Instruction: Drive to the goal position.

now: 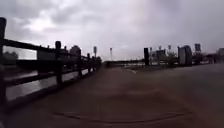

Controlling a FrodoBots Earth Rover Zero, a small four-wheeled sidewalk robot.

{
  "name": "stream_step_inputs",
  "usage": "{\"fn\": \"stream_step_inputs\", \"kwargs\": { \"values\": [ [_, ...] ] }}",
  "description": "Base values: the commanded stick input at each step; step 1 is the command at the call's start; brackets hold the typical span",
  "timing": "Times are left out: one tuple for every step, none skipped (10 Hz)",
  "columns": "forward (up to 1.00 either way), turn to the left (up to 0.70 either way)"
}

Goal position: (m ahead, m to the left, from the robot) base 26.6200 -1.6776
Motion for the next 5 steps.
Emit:
{"fn": "stream_step_inputs", "kwargs": {
  "values": [
    [1.00, 0.00],
    [1.00, 0.00],
    [1.00, 0.00],
    [1.00, 0.00],
    [1.00, 0.00]
  ]
}}
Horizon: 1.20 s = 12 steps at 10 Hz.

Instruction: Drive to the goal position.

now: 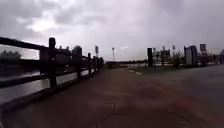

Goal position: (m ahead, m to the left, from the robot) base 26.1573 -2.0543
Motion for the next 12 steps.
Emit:
{"fn": "stream_step_inputs", "kwargs": {
  "values": [
    [1.00, 0.00],
    [1.00, 0.00],
    [1.00, 0.00],
    [1.00, 0.00],
    [1.00, 0.00],
    [1.00, 0.00],
    [1.00, 0.00],
    [1.00, 0.00],
    [1.00, 0.00],
    [1.00, 0.00],
    [1.00, 0.00],
    [1.00, 0.00]
  ]
}}
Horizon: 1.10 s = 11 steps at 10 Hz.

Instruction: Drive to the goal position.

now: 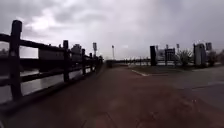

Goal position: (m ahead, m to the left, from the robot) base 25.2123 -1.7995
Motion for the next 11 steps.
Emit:
{"fn": "stream_step_inputs", "kwargs": {
  "values": [
    [1.00, 0.00],
    [1.00, 0.00],
    [1.00, 0.00],
    [1.00, 0.00],
    [1.00, 0.00],
    [1.00, 0.00],
    [1.00, 0.00],
    [1.00, 0.00],
    [1.00, 0.00],
    [1.00, 0.00],
    [1.00, 0.00]
  ]
}}
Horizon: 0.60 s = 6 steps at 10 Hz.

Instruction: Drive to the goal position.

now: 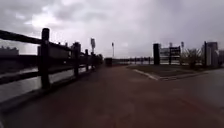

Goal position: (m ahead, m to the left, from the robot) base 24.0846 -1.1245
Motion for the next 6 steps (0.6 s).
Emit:
{"fn": "stream_step_inputs", "kwargs": {
  "values": [
    [1.00, 0.00],
    [1.00, 0.00],
    [1.00, 0.00],
    [1.00, 0.00],
    [1.00, 0.00],
    [1.00, 0.00]
  ]
}}
